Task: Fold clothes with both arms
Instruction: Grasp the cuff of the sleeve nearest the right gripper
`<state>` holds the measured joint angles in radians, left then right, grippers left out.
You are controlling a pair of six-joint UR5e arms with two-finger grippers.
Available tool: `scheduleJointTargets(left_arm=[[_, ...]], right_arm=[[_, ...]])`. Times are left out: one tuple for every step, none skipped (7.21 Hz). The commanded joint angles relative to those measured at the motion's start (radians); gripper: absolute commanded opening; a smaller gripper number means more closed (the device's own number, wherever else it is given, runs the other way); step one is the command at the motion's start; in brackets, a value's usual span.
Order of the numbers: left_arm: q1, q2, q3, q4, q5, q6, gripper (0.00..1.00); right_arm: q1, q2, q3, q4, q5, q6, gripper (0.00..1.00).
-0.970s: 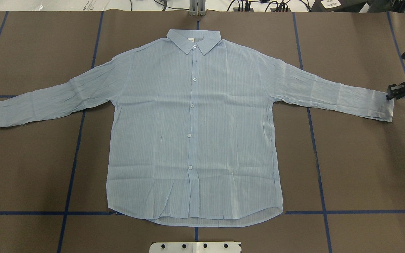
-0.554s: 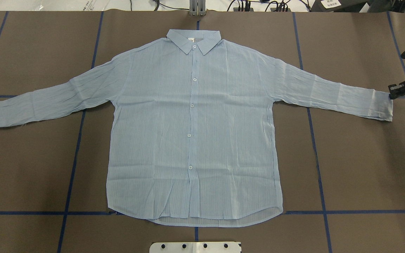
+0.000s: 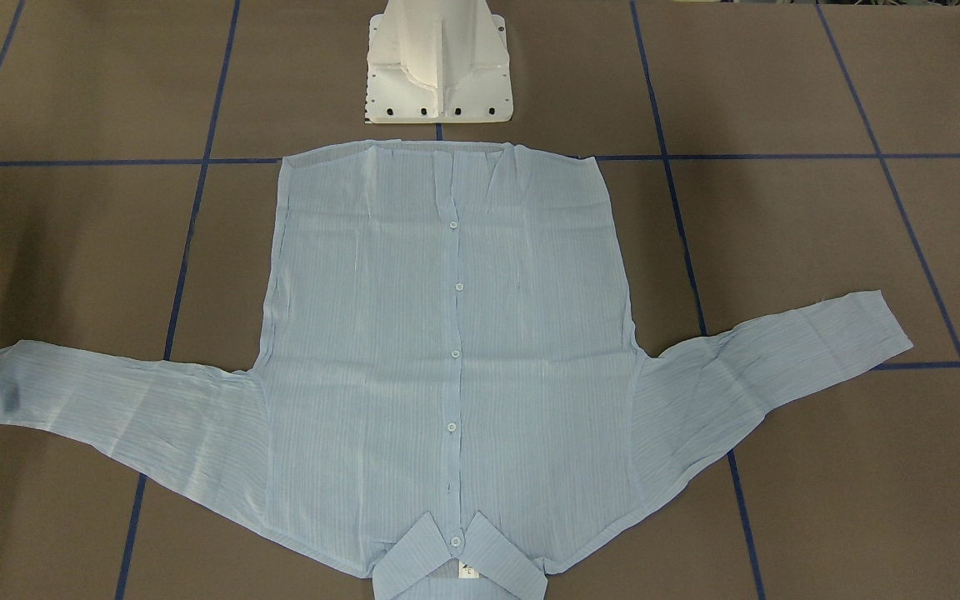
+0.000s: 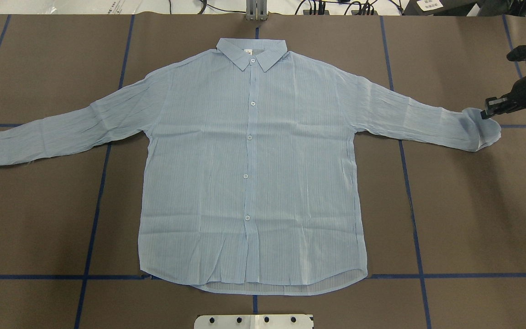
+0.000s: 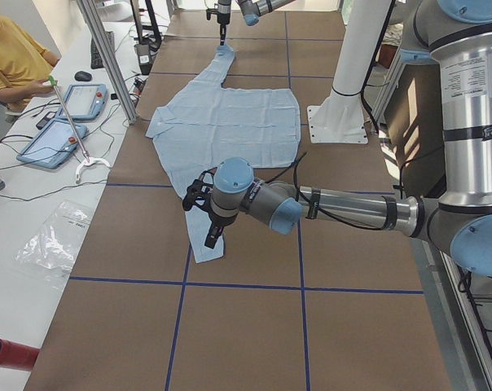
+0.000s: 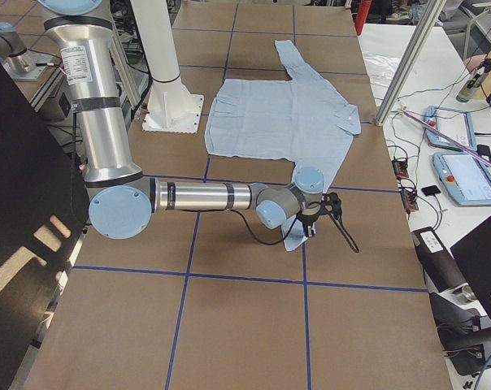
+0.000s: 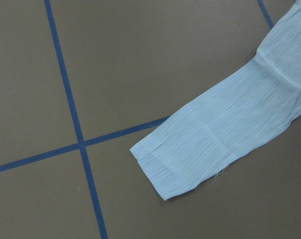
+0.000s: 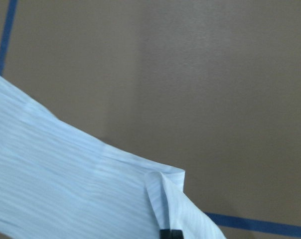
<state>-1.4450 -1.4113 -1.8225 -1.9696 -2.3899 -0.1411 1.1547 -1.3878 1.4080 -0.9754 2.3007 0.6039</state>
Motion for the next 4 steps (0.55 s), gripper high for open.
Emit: scheduleJointTargets(left_arm=[[0.0,0.0,-0.006,0.0,0.0,-0.002,1.0],[0.0,0.0,-0.012,0.003,0.0,-0.002,1.0],[0.0,0.0,-0.017,0.003,0.0,-0.008,1.0],[0.0,0.0,-0.021,0.003,0.0,-0.008,1.0]], right_arm=[[-0.132,0.065,0.106,-0.002,0.03,0.264,0.0],[-0.221,0.17,0.105,-0.003,-0.022,0.486,0.0],[-0.295,0.263,0.092,-0.008,-0.09,0.602,0.0],[-0.326,0.362,0.059,-0.043,-0.142,0.688,0.0]])
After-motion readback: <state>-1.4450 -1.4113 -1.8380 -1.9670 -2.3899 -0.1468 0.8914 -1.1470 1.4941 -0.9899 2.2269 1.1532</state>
